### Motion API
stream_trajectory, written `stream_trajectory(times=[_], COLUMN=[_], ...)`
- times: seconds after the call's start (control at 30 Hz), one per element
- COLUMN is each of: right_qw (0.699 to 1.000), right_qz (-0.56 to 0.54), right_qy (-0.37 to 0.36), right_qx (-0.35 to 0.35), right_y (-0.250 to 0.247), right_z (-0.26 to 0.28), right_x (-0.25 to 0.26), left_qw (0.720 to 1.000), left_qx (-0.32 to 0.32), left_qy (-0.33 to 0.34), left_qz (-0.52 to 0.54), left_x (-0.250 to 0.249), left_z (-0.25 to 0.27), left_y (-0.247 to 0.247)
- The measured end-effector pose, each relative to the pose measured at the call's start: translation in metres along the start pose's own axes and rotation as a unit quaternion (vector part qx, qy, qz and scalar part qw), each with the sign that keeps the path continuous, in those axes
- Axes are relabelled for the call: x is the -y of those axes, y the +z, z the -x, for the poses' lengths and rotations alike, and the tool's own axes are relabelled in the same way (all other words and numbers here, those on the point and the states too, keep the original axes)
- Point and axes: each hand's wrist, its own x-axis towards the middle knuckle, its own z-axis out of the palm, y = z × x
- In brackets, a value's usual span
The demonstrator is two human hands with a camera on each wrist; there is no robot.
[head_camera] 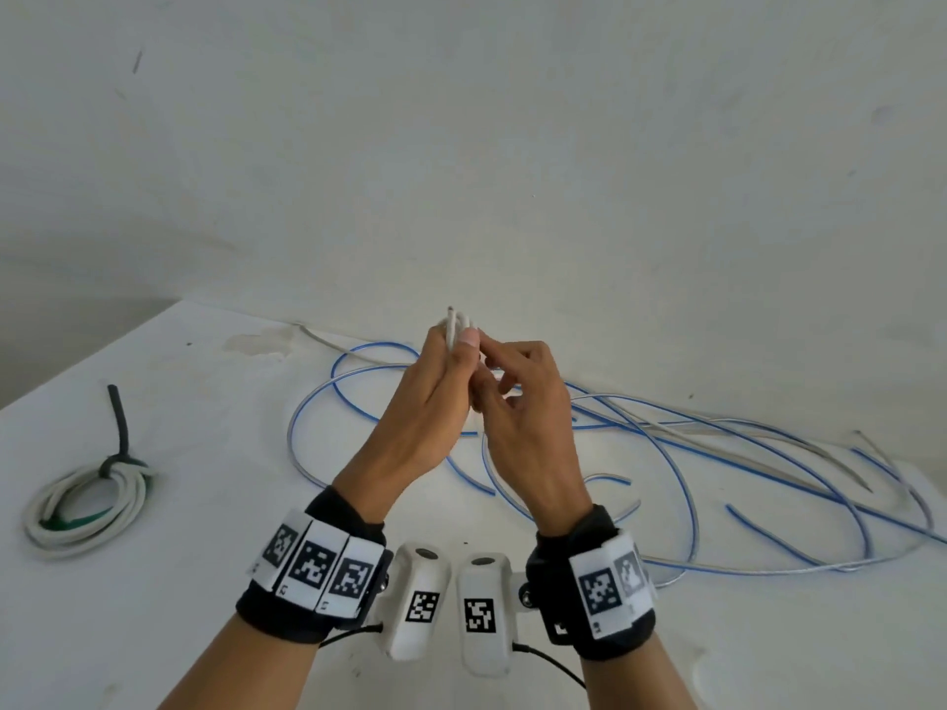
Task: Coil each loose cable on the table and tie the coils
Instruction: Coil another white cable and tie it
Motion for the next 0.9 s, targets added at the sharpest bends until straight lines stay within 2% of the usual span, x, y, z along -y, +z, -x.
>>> stream_trajectory(times=[0.1,0.17,0.23,0.33,0.43,0.53,0.67,0.83,0.9], right_qw=[0.998,0.997,0.997,0.998,0.995,0.991,0.989,0.989,0.988], right_qz=[-0.039,-0.045,-0.047,-0.022,0.023,0.072,0.075,0.059,0.06], right_qy=[0.017,0.032,0.04,-0.026,-0.096,-0.112,-0.124,-0.117,-0.123], right_qx=[-0.049,-0.046,-0.041,-0.048,0.028,-0.002,-0.04,-0.073,-0.075], right_y=[-0.002,-0.002,-0.004,-0.013,-0.012,-0.006,-0.005,-0.002,-0.002], right_z=[-0.002,-0.002,-0.003,-0.005,-0.003,-0.003,-0.003,0.0,0.0], right_x=[-0.006,-0.005,-0.004,-0.001,-0.002,-0.005,-0.009,-0.01,-0.007], left_qw=[0.999,0.998,0.998,0.995,0.991,0.985,0.989,0.995,0.995], left_qx=[0.013,0.017,-0.009,-0.044,-0.006,0.028,0.03,-0.049,-0.057], left_qy=[-0.034,-0.056,-0.066,-0.086,-0.114,-0.14,-0.13,-0.077,-0.067], left_qz=[0.029,0.017,-0.007,0.005,0.064,0.093,0.057,0.039,0.041], left_x=[-0.005,-0.009,-0.012,-0.014,-0.017,-0.02,-0.018,-0.01,-0.009], left_z=[-0.001,-0.001,-0.003,-0.006,-0.006,-0.005,-0.006,-0.004,-0.004], left_y=[0.002,0.003,-0.001,-0.013,-0.015,-0.013,-0.013,-0.009,-0.01])
